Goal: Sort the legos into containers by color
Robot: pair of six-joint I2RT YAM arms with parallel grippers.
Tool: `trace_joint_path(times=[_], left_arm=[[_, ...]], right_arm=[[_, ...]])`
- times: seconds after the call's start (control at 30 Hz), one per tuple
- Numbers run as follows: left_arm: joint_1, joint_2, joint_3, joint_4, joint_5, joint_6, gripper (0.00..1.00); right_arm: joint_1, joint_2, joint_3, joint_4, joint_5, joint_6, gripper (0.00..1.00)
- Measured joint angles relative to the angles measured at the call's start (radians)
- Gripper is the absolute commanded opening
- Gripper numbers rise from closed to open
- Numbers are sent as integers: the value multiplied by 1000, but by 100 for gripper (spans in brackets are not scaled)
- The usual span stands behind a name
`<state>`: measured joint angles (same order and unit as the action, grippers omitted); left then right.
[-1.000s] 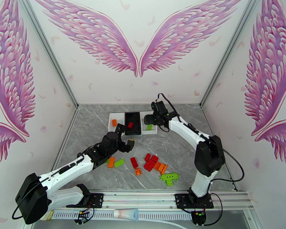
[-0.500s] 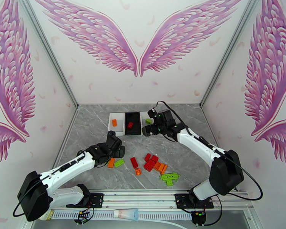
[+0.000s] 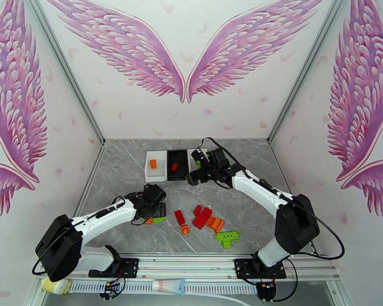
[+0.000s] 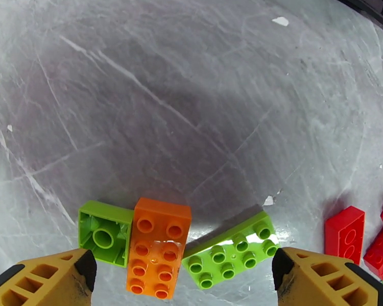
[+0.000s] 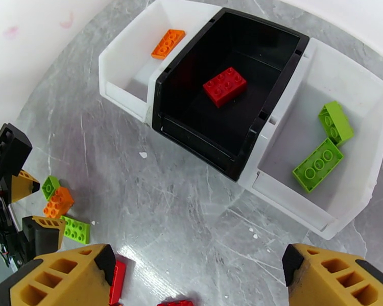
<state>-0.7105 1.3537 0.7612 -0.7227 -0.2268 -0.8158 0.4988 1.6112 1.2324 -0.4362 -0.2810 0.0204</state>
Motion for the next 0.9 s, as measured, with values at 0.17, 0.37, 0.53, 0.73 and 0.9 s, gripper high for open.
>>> trace_joint_path(times=[0.17,0.37,0.53,0.73,0.9], left_arm=[[21,-20,-63,12,19,-19,88],[30,-45,-102,39,49,-22,85],[61,-14,-113,84,80,-8,74],[106,7,-105,129,111,0,61],[123,15,-103,151,111,2,55]], right_arm=[[0,1,2,-18,0,-14,90],[0,5,8,-29,0,-14,89],[0,5,8,-29,0,-5,89],[0,7,8,-31,0,16,89],[0,7,8,-32,0,32,89]])
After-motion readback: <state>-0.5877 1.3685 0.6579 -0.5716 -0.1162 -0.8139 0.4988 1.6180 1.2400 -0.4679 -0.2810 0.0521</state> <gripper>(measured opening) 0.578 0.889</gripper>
